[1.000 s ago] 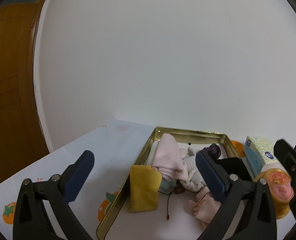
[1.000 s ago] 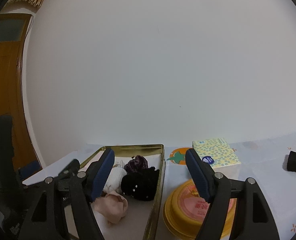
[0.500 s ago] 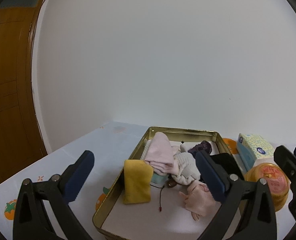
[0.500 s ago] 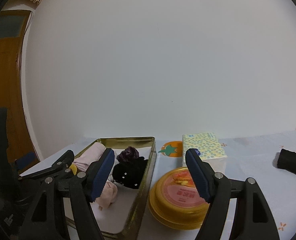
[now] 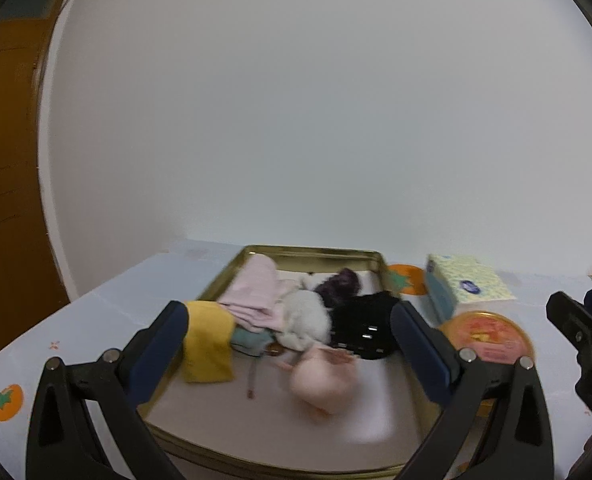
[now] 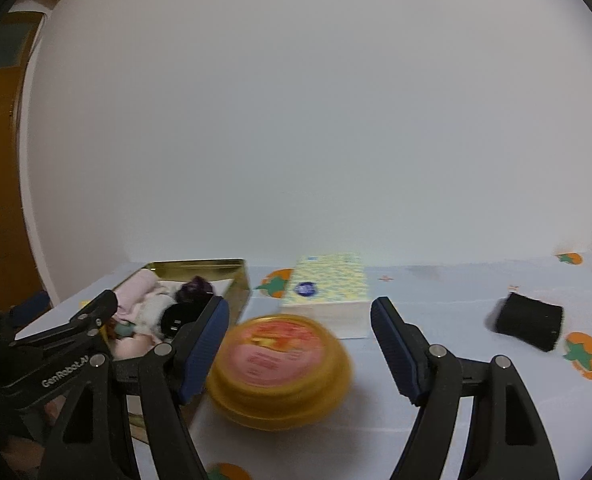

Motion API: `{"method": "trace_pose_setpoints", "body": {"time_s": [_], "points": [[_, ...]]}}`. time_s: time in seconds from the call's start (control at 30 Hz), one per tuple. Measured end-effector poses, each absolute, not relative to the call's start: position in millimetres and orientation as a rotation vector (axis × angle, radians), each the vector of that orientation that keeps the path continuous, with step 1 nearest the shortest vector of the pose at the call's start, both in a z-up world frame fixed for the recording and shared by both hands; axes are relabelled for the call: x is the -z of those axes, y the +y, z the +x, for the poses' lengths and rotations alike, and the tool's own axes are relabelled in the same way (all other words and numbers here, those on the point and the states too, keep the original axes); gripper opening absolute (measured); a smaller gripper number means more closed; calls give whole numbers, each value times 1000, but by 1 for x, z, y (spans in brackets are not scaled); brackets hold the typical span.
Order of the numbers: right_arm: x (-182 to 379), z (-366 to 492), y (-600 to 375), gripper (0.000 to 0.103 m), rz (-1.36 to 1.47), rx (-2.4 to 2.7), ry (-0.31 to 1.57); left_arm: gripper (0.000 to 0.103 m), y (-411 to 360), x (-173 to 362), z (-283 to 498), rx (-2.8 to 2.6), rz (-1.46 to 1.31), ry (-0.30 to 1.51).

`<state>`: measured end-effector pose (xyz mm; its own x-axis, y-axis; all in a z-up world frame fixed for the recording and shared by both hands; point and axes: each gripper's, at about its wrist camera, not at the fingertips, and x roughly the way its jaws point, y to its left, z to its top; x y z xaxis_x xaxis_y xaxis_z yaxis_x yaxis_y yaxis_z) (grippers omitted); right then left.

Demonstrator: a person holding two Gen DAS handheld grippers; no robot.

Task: Organize soft objects
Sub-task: 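Withdraw both grippers from the tray toward the black fuzzy pad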

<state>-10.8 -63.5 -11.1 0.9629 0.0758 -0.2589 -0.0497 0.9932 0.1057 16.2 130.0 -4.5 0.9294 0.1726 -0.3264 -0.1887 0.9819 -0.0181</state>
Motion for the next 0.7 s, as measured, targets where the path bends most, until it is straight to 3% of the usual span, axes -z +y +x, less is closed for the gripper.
{"method": "trace_pose_setpoints", "body": {"time_s": [0.7], "points": [[19, -17, -230, 75, 147, 255, 370, 102, -3, 3, 25, 143, 61, 382]]}}
